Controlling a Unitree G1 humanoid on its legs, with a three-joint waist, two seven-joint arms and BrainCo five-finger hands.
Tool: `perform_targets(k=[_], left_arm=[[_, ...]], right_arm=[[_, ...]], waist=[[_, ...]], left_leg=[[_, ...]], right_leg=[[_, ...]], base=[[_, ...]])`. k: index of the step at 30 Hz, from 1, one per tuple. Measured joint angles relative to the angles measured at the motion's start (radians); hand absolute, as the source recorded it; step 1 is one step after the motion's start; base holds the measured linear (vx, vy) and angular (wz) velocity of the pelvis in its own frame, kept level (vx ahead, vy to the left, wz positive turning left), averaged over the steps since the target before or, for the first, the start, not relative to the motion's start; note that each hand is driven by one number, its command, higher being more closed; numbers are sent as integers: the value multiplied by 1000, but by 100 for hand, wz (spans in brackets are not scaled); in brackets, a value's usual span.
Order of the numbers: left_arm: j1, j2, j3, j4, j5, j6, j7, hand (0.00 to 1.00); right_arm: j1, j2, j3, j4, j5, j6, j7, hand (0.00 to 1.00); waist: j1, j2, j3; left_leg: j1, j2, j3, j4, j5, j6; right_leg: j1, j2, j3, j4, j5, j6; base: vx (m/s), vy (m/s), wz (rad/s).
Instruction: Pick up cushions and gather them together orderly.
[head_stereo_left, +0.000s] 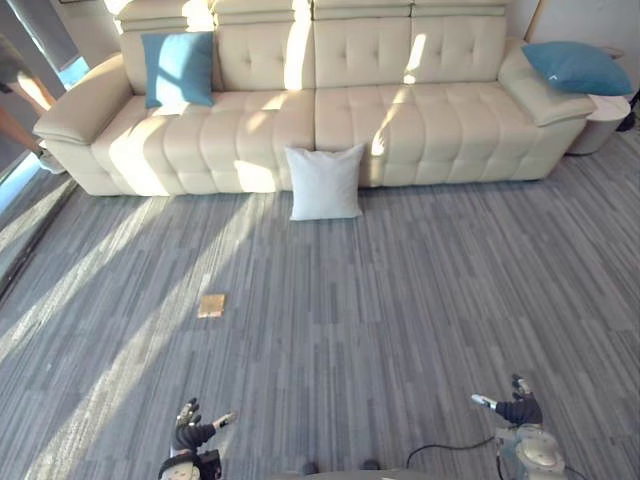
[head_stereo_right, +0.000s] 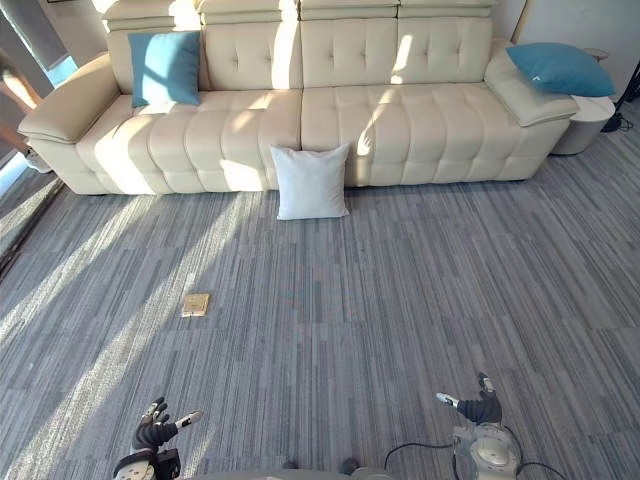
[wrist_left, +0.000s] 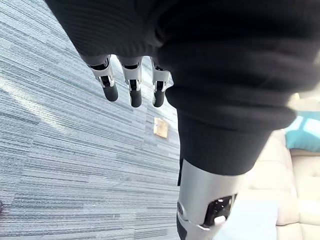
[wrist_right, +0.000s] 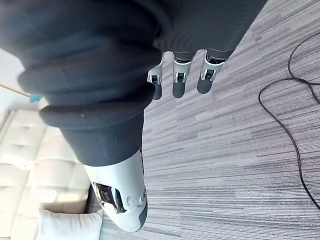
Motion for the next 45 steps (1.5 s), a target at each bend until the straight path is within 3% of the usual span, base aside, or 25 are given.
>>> perform_targets(k=[3,7,10,13,16,18,21,22,23,24,26,27,29,31,32,35,36,37,38,39,41,42,43,44,45], left_arm=[[0,0,0,-35,0,2,1,0],[-2,0,0,-87,-10,2,4,0],[-4,2,-6,-128,-18,2,8,0],[-12,12,-29,-131,-18,2,23,0],[-17,34,-77,-131,-18,3,28,0],[-52,36,-91,-126,-19,3,39,0],[-102,36,-96,-118,-19,2,44,0],[-124,24,-98,-99,-17,1,44,0],[-131,24,-98,-94,-17,1,42,0],[-142,17,-106,-89,-16,1,41,0],[-137,-1,-116,-79,-17,1,42,0],[-119,-15,-116,-79,-17,0,41,0],[-108,-21,-113,-83,-17,0,41,0],[-104,-29,-111,-102,-17,1,40,0],[-98,-32,-111,-112,-17,1,41,0],[-69,-43,-111,-117,-18,3,41,0],[-61,-46,-111,-111,-18,4,42,0],[-53,-50,-110,-111,-19,3,43,0],[-62,-49,-101,-92,-20,3,46,0],[-76,-48,-97,-87,-20,3,46,0],[-98,-51,-84,-78,-18,3,44,0],[-98,-52,-86,-70,-17,3,44,0],[-98,-53,-87,-59,-16,4,44,0],[-98,-44,-93,-43,-16,10,45,0],[-96,-36,-105,-34,-16,15,46,0]], right_arm=[[-13,12,0,1,0,3,-1,0],[-49,14,0,9,6,4,-8,0],[-64,14,11,11,6,5,-23,0],[-64,23,35,13,6,13,-25,0],[-45,30,57,14,6,18,-25,0],[-47,27,63,15,7,18,-25,0],[-38,23,62,16,7,18,-27,0],[-37,11,59,18,7,20,-27,0],[-54,12,55,17,7,22,-28,0],[-72,13,47,14,7,22,-30,0],[-78,14,55,13,8,21,-30,0],[-76,15,71,11,15,21,-32,0],[-83,42,73,-21,36,13,-42,0],[-87,69,74,-63,47,12,-42,0],[-88,70,75,-72,48,13,-42,0],[-99,67,75,-78,49,14,-44,0],[-92,65,74,-78,51,14,-47,0],[-81,66,70,-70,55,13,-52,0],[-85,73,77,6,57,16,-66,0],[-85,75,81,19,57,17,-67,0],[-74,79,74,29,56,17,-67,0],[-74,81,70,30,55,17,-68,0],[-77,82,72,35,54,16,-68,0],[-80,91,73,42,52,16,-66,0],[-81,97,80,48,44,18,-66,0]], waist=[[3,0,3],[15,3,18],[15,-5,33],[11,-16,68],[7,-17,90],[-20,-12,108],[-54,-13,120],[-55,1,120],[-48,15,125],[-55,15,126],[-62,20,132],[-49,19,141],[-8,35,153],[39,11,167],[44,8,170],[75,5,173],[77,3,174],[80,7,171],[93,-34,159],[90,-46,153],[86,-69,151],[83,-71,151],[73,-72,152],[57,-75,155],[47,-76,156]], left_leg=[[-34,2,19,16,-8,8],[-85,14,64,124,-87,20],[-110,6,87,223,-193,40],[-62,-7,89,234,-236,65],[12,0,82,240,-292,58],[68,25,51,213,-298,48],[158,59,-25,147,-301,-11],[176,91,-50,154,-310,-47],[171,107,-51,169,-293,-79],[154,99,-62,219,-228,-152],[87,110,-53,453,-81,-160],[-3,162,-28,709,13,-161],[-144,265,53,1057,-77,-70],[-321,300,146,1125,-144,-26],[-363,299,159,1101,-154,-18],[-488,259,166,754,-150,-24],[-496,208,124,550,-111,-71],[-484,181,97,404,-32,-69],[-463,132,98,408,28,15],[-476,118,96,427,0,17],[-481,85,94,546,-109,79],[-462,78,97,557,-138,82],[-434,69,97,559,-165,86],[-363,48,94,544,-201,91],[-297,35,91,519,-218,95]], right_leg=[[-35,0,19,21,-6,7],[-106,-5,59,131,-64,24],[-224,-45,48,410,-196,82],[-367,-104,-35,745,-218,90],[-471,-132,-100,772,-253,76],[-520,-117,-118,592,-212,62],[-564,-82,-103,327,43,43],[-564,-70,-105,380,113,-30],[-578,-76,-114,433,84,-40],[-590,-105,-128,520,4,-40],[-494,-130,-170,530,-72,-36],[-375,-118,-173,453,-97,-34],[-227,-66,-155,349,-112,-49],[-98,-59,-127,252,-126,-37],[-69,-59,-116,227,-136,-30],[29,-72,-57,175,-185,17],[72,-90,-47,169,-218,48],[100,-98,-40,163,-242,67],[129,-138,-19,158,-261,77],[127,-150,-22,161,-251,68],[98,-201,4,318,-238,101],[73,-213,13,412,-234,123],[30,-227,32,543,-211,173],[-63,-254,63,813,-150,280],[-124,-263,66,981,-159,262]], base=[[28,1,-15],[59,28,-35],[73,77,-25],[138,69,-13],[354,49,6],[546,-41,63],[646,-133,76],[529,-137,37],[631,-193,49],[624,-210,53],[775,-302,61],[643,-219,22],[591,-117,-23],[598,-57,-35],[509,15,-38],[515,130,-59],[583,264,-37],[833,374,-43],[608,276,-17],[616,249,3],[693,285,27],[608,261,10],[468,172,14],[470,136,20],[686,108,15]])
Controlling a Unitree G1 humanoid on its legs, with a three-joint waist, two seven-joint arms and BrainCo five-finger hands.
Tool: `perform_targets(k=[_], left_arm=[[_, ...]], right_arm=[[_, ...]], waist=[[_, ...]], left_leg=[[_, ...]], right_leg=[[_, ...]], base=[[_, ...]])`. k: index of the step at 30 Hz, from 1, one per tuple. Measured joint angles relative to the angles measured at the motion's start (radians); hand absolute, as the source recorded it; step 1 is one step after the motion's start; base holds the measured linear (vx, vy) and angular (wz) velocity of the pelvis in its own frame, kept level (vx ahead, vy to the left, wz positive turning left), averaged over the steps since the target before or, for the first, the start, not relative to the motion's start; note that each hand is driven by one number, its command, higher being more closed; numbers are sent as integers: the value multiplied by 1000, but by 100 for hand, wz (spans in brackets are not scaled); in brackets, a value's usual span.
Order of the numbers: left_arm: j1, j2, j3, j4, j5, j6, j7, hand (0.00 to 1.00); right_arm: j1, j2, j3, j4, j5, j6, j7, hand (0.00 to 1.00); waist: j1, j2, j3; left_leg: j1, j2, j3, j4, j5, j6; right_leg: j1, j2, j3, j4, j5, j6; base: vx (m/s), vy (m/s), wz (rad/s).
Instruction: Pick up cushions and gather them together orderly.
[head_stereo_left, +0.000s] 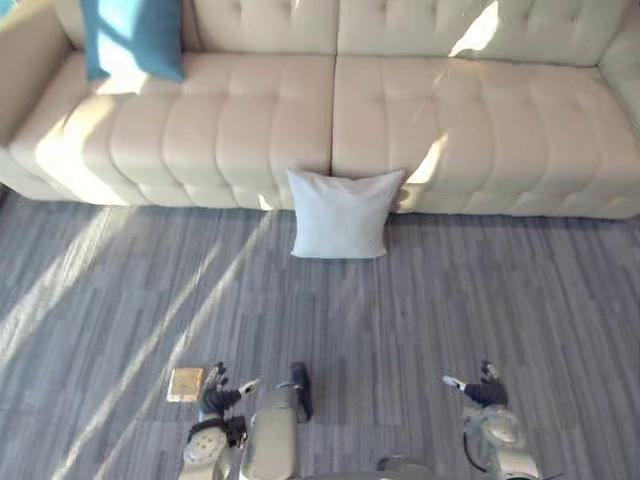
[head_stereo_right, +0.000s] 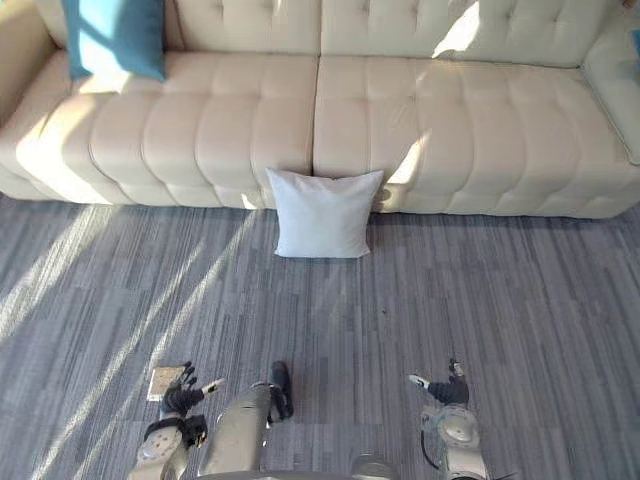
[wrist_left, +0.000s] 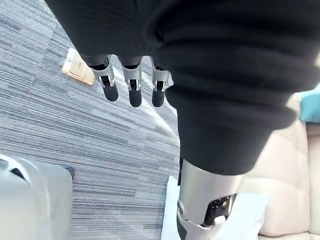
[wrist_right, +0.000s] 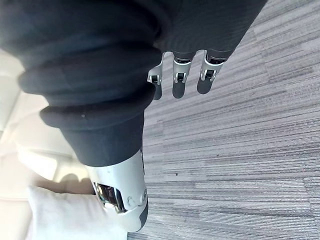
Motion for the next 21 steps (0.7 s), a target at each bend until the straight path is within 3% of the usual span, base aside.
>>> perform_targets(k=[1,2,4,6,7,8,9,10,13,15,16,17,18,19,21], left_arm=[[8,6,-15,2,0,4,5,0],[7,19,-25,2,0,3,13,0],[-6,27,-26,2,0,0,16,0],[-37,34,-28,42,1,-4,16,0],[-36,43,-25,55,1,-4,16,0],[-32,49,-20,60,1,-4,16,0],[-19,54,-19,62,2,-3,16,0],[-35,29,-16,95,3,3,17,0],[-40,15,-16,97,13,3,15,0],[-44,0,-10,97,21,3,13,0],[-43,-14,-10,96,21,3,12,0],[-34,-31,-7,94,21,2,6,0],[-30,-36,-7,93,21,3,1,0],[-29,-48,-12,89,21,5,-5,0],[-30,-59,-11,68,22,4,-6,0]], right_arm=[[4,4,27,-1,0,0,1,0],[9,6,55,-3,0,-5,1,0],[6,12,63,-4,0,-7,3,0],[4,8,61,-1,0,-6,4,0],[6,7,60,-1,0,-6,3,0],[14,7,59,-1,0,-6,3,0],[49,7,59,3,0,-5,3,0],[26,-21,59,40,-1,4,4,0],[22,-18,39,13,-1,4,5,0],[39,-15,33,3,-1,6,6,0],[58,-8,30,-30,0,6,4,0],[75,3,29,-75,1,6,4,0],[85,7,29,-94,1,5,4,0],[81,7,31,-121,1,-1,4,0],[64,13,29,-137,1,-4,3,0]], waist=[[-12,5,1],[-13,21,3],[-22,23,5],[-42,26,9],[-58,24,9],[-63,10,5],[-66,-18,-3],[-59,27,0],[-70,49,-7],[-68,53,-3],[-63,56,1],[-50,56,-1],[-44,55,-1],[-32,52,-4],[-6,60,-8]], left_leg=[[102,-3,2,-58,-8,0],[216,3,3,-152,-7,-2],[278,7,1,-206,-4,-7],[341,24,-2,-239,-3,-11],[370,31,-5,-243,-8,-51],[390,29,-10,-244,-18,-75],[428,6,-34,-240,-50,-129],[448,46,-50,-235,-51,-161],[442,88,-79,-178,13,-222],[390,136,-86,10,70,-249],[332,175,-82,160,122,-250],[268,217,-56,288,46,-225],[236,228,-47,312,19,-215],[164,231,-29,311,-16,-189],[80,202,-30,130,-24,-177]], right_leg=[[-72,-1,-15,122,-32,-67],[-162,15,-73,121,-58,-114],[-234,26,-117,47,-75,-141],[-301,71,-158,-266,-67,-173],[-308,110,-154,-477,13,-195],[-301,124,-141,-586,85,-199],[-290,134,-107,-689,339,-256],[-305,166,-106,-610,298,-294],[-292,191,-126,-561,183,-311],[-215,210,-145,-595,152,-316],[-154,222,-150,-640,149,-321],[-88,232,-150,-691,140,-334],[-68,234,-150,-706,137,-336],[-47,236,-145,-729,133,-336],[-44,238,-127,-742,129,-320]], base=[[647,46,-6],[623,31,-11],[392,-22,9],[548,-130,40],[510,-168,43],[533,-180,51],[550,-181,19],[528,-164,7],[484,-184,-3],[382,-169,21],[372,-148,20],[339,-121,10],[276,-69,-9],[175,0,-22],[123,34,-31]])
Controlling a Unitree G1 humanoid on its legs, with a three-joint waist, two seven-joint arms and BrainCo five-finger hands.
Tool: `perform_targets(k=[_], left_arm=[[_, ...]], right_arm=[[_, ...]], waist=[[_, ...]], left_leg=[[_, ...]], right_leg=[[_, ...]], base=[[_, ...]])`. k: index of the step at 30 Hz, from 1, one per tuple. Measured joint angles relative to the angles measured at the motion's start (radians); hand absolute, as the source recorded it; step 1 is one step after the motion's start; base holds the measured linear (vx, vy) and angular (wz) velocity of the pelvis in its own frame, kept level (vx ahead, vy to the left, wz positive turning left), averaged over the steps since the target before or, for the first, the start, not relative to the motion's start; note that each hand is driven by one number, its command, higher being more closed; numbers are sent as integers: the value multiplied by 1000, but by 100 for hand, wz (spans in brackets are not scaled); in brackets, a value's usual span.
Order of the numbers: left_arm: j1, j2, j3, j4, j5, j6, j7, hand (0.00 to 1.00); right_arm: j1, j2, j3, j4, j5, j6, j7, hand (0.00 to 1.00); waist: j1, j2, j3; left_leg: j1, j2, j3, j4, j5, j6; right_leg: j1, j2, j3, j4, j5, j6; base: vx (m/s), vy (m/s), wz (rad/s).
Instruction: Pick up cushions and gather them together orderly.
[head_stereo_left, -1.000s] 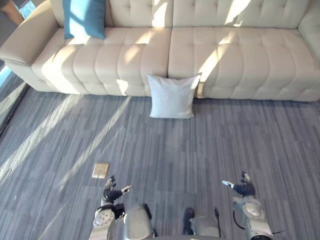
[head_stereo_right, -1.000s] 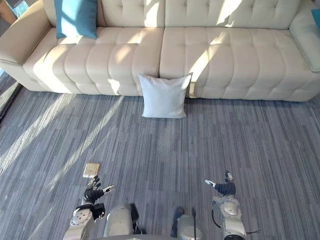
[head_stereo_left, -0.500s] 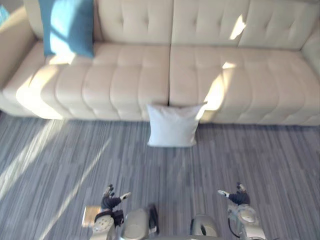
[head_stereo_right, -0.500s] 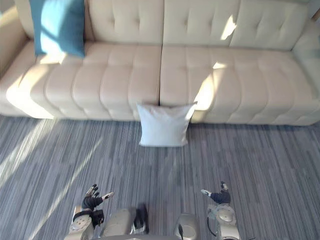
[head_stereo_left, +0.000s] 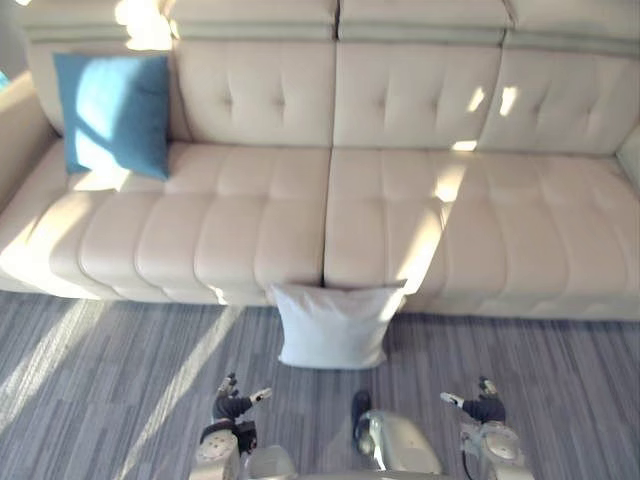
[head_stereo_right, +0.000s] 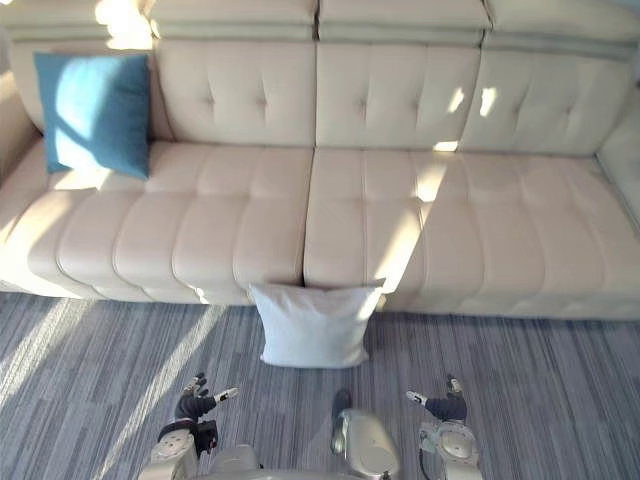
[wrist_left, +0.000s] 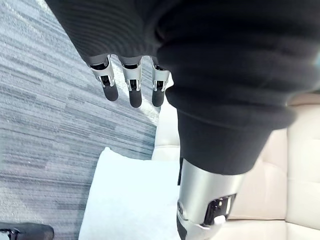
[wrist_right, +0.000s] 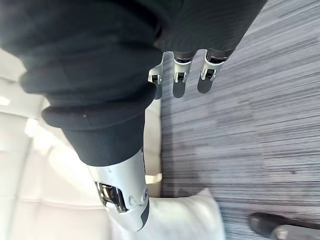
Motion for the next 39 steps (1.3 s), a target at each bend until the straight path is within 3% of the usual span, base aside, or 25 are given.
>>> perform_targets(k=[1,2,4,7,9,11,16,18,22,26,32,36,37,38,39], left_arm=[[-1,-2,0,-2,0,0,0,0],[13,-5,-1,-12,0,0,1,0],[16,12,1,-15,1,1,1,0],[-31,27,-9,-46,1,0,3,0],[-92,53,-19,-85,0,-3,5,0],[-120,62,-22,-114,-2,-13,12,0],[-262,88,0,-140,-65,-35,91,0],[-309,90,28,-134,-103,-45,120,0],[-516,119,151,-84,-216,-62,200,0],[-642,152,182,-73,-241,-63,217,0],[-821,200,95,-117,-238,-63,217,0],[-932,200,5,-119,-230,-63,217,0],[-969,198,-30,-120,-227,-63,217,0],[-990,195,-44,-120,-224,-62,218,100],[-1037,187,-76,-120,-217,-62,218,100]], right_arm=[[-2,0,0,0,0,0,0,0],[-3,-1,0,-2,0,0,0,0],[-10,24,2,-6,-1,0,-2,0],[-33,23,14,-6,-1,2,-8,0],[-84,22,47,-33,-1,2,-21,0],[-103,21,62,-64,-1,0,-26,0],[-209,-6,68,-89,8,-5,-103,0],[-263,-16,64,-79,28,-5,-131,0],[-508,-56,26,-27,84,-4,-184,0],[-693,-104,23,8,122,-1,-202,0],[-962,-170,71,4,155,-2,-219,0],[-1071,-149,139,-5,156,-6,-227,0],[-1100,-132,153,-5,156,-7,-244,100],[-1112,-123,156,-7,156,-7,-252,100],[-1136,-99,160,-11,156,-8,-266,100]], waist=[[5,5,-3],[5,26,-9],[7,5,-13],[6,-14,-4],[4,-20,56],[1,-18,85],[2,-19,173],[2,-17,195],[7,-19,277],[13,-16,296],[25,-17,297],[24,-17,297],[23,-17,297],[23,-17,297],[19,-17,297]], left_leg=[[-4,-10,-6,-81,12,1],[-4,-20,-24,-214,100,17],[20,-37,13,-241,97,18],[-59,-48,61,-197,81,40],[-112,-49,81,-132,68,55],[-142,-45,82,-85,44,57],[-400,-22,27,140,-59,82],[-499,-11,13,209,-76,88],[-816,13,-20,384,-86,102],[-1021,36,-32,492,-91,112],[-1223,55,-45,580,-85,124],[-1278,61,-44,590,-79,128],[-1293,62,-45,594,-75,128],[-1299,62,-46,594,-75,128],[-1307,62,-46,597,-74,128]], right_leg=[[0,5,9,1,1,14],[0,26,23,9,-13,38],[-29,6,63,49,-35,65],[-146,-16,100,135,-50,81],[-216,-30,118,201,-61,90],[-251,-35,117,249,-82,90],[-502,-56,95,481,-171,87],[-595,-60,90,543,-183,77],[-898,-65,90,702,-188,71],[-1101,-64,92,801,-187,70],[-1303,-64,92,882,-177,69],[-1360,-63,90,890,-162,59],[-1373,-63,90,893,-160,56],[-1380,-63,89,894,-159,56],[-1389,-63,89,896,-158,56]], base=[[111,74,-40],[180,124,-60],[230,140,-52],[128,120,-39],[31,93,-35],[-41,45,-14],[-132,20,13],[-142,-7,12],[-155,-8,1],[-119,-38,-8],[-123,-43,-4],[-70,-9,-5],[-50,4,-1],[-46,14,-1],[0,0,0]])
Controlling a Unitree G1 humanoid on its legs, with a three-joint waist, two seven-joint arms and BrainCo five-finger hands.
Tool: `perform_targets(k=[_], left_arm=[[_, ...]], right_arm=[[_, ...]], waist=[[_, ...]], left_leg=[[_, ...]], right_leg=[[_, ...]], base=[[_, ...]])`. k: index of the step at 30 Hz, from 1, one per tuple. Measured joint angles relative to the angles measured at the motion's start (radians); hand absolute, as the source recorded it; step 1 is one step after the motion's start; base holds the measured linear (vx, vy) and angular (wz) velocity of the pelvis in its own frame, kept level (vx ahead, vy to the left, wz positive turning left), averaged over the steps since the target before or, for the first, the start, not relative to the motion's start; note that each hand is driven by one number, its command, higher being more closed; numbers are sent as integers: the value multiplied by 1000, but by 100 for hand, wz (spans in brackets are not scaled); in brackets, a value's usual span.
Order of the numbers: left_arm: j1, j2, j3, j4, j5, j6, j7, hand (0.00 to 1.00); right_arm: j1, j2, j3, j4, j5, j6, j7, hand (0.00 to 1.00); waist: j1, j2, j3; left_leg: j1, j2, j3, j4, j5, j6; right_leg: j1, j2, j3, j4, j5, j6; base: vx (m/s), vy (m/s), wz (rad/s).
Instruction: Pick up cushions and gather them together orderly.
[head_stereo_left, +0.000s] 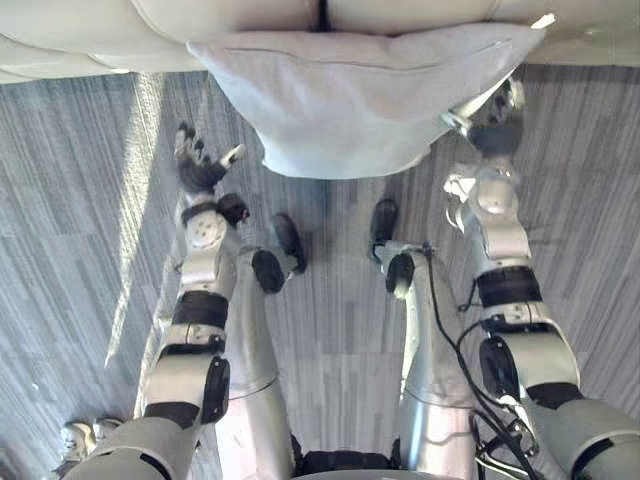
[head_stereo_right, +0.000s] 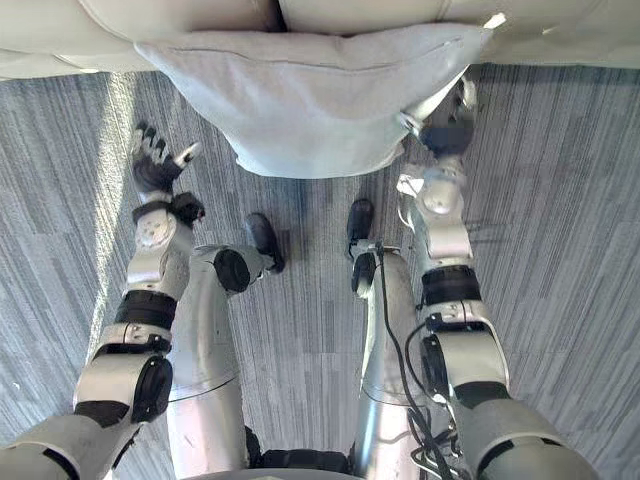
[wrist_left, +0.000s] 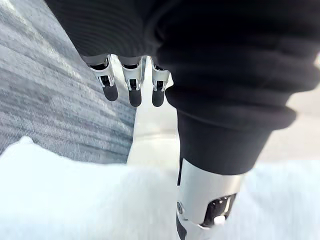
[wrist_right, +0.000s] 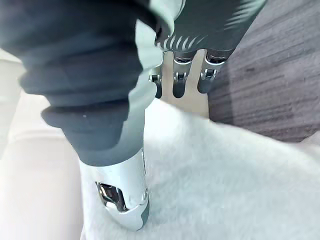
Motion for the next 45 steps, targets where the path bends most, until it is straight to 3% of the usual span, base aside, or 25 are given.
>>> perform_targets(k=[4,13,19,20,23,25,32,37,41,43,44,45], left_arm=[[-47,-6,-12,2,8,14,36,100],[-21,22,-49,-52,58,31,80,100],[208,-5,-95,-292,101,24,87,100],[298,-31,-106,-354,119,10,87,100],[448,-66,-144,-445,135,4,87,100],[601,-106,-183,-513,159,-5,78,100],[945,-140,-209,-638,199,-12,15,100],[1023,-141,-190,-638,206,-27,-14,100],[1059,-151,-160,-638,209,-26,-41,100],[1065,-149,-158,-638,213,-26,-44,100],[1074,-149,-156,-638,213,-26,-43,100],[1081,-147,-154,-638,213,-26,-44,100]], right_arm=[[-10,46,1,-23,0,0,-24,100],[68,45,38,-123,4,-5,-22,100],[341,106,83,-366,0,-41,-8,100],[433,122,100,-428,-1,-58,7,100],[585,136,109,-523,-7,-70,25,100],[747,136,118,-625,-16,-81,50,100],[1024,135,167,-783,-102,-125,143,100],[1038,134,168,-694,-114,-131,194,100],[1024,132,156,-567,-118,-126,226,100],[1023,132,156,-552,-118,-122,234,100],[1018,130,156,-543,-119,-122,244,100],[1016,126,150,-536,-119,-122,248,100]], waist=[[-23,0,0],[-24,1,-1],[-23,2,-9],[-21,2,-29],[-23,3,-86],[-22,6,-157],[-22,12,-292],[-23,13,-325],[-31,12,-324],[-36,10,-323],[-45,8,-320],[-46,9,-328]], left_leg=[[-7,1,0,6,0,0],[28,5,-4,9,4,-3],[329,-3,17,-138,18,-29],[422,-16,23,-194,18,-39],[543,-33,26,-269,27,-45],[672,-48,29,-352,36,-58],[992,-98,57,-574,48,-70],[1105,-148,61,-671,60,-68],[1217,-176,54,-706,33,-61],[1269,-192,46,-728,7,-37],[1308,-204,39,-757,0,-23],[1330,-206,32,-779,-4,-17]], right_leg=[[-8,-1,0,6,0,0],[26,2,-4,7,7,-10],[330,19,-8,-144,17,-9],[421,17,-11,-194,15,-5],[542,13,-19,-260,16,-7],[678,12,-31,-341,14,-4],[993,6,-41,-544,13,24],[1086,-12,-35,-596,12,37],[1105,-52,-56,-447,8,44],[1108,-82,-57,-368,20,58],[1078,-101,-64,-302,43,34],[1076,-93,-83,-361,1,31]], base=[[-36,23,-1],[-46,20,0],[-58,-17,0],[-30,-61,7],[65,-45,13],[170,-14,16],[209,39,7],[181,39,4],[115,53,3],[81,38,8],[125,62,-1],[155,74,-5]])
